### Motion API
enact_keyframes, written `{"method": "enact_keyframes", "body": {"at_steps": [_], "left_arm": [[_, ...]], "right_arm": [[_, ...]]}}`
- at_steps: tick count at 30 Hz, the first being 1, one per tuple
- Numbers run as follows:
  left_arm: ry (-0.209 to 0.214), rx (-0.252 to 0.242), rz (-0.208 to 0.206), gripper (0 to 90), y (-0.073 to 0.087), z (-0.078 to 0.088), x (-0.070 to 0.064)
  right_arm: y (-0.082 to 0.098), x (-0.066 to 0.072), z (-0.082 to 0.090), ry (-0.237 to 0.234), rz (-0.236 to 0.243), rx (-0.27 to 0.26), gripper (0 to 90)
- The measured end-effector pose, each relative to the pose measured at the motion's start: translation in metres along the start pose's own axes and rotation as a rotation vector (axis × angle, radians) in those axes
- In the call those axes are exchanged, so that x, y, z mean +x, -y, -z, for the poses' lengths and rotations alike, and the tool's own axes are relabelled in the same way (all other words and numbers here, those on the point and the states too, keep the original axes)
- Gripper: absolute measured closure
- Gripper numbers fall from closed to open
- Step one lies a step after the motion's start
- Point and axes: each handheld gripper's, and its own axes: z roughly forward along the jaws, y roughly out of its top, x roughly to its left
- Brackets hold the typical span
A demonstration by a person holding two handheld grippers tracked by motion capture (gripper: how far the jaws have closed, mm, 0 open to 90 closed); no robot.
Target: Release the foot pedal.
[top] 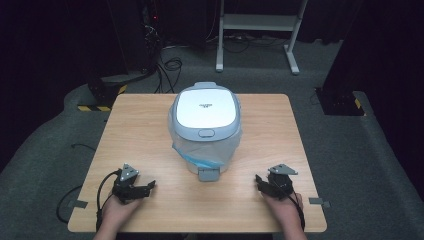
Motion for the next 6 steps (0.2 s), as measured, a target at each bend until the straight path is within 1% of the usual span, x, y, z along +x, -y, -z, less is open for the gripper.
{"method": "enact_keyframes", "body": {"at_steps": [6], "left_arm": [[0.001,0.000,0.000,19.5,0.0000,0.0000,0.0002]], "right_arm": [[-0.0006,0.0005,-0.0008,-0.004,0.002,-0.001,36.9]]}}
